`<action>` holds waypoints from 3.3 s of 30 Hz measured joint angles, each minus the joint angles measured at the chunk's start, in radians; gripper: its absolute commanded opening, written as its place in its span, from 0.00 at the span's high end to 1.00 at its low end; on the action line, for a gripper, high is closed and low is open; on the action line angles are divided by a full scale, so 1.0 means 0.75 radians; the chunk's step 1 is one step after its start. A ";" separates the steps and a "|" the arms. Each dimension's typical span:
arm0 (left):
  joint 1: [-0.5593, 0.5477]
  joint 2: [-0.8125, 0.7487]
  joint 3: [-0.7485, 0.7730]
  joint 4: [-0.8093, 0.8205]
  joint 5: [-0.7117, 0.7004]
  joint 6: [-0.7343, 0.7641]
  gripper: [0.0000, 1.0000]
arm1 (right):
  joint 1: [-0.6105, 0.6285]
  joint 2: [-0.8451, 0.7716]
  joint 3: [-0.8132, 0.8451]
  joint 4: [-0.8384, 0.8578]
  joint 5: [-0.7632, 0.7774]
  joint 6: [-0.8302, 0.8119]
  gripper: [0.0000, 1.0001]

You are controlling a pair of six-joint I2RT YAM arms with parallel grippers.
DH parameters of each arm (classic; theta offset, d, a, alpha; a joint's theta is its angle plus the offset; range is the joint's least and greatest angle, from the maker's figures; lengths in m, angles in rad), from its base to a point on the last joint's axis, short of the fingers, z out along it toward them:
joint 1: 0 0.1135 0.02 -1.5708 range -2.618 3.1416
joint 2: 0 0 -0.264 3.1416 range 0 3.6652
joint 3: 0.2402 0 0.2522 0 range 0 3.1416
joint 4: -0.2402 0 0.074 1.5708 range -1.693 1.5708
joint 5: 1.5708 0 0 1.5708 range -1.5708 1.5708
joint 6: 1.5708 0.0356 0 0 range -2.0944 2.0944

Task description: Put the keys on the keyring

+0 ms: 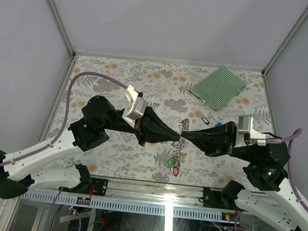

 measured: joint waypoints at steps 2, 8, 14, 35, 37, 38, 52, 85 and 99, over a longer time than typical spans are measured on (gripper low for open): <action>-0.005 0.000 0.001 -0.003 -0.001 0.000 1.00 | 0.000 -0.001 0.000 -0.006 0.001 -0.009 0.96; -0.005 0.026 0.092 -0.221 -0.002 0.059 1.00 | 0.000 -0.025 0.022 -0.148 0.025 -0.092 0.74; -0.005 0.113 0.361 -0.684 -0.030 0.217 1.00 | 0.001 -0.057 0.158 -0.426 0.035 -0.220 0.69; -0.109 0.533 1.036 -1.872 -0.300 0.601 1.00 | 0.000 0.102 0.243 -0.844 -0.016 -0.241 0.66; -0.124 0.546 1.064 -1.906 -0.307 0.616 1.00 | 0.000 0.111 0.228 -0.818 -0.054 -0.238 0.65; -0.130 0.549 1.069 -1.916 -0.308 0.620 1.00 | 0.001 0.113 0.221 -0.806 -0.069 -0.233 0.65; -0.164 0.550 1.080 -1.972 -0.316 0.668 1.00 | 0.000 0.162 0.112 -0.581 -0.234 -0.135 0.64; -0.184 0.541 1.079 -1.974 -0.297 0.690 0.95 | 0.000 0.223 0.115 -0.607 -0.298 -0.224 1.00; -0.191 0.202 0.704 -1.575 -0.285 0.592 0.75 | 0.000 0.141 0.121 -0.569 -0.317 -0.207 1.00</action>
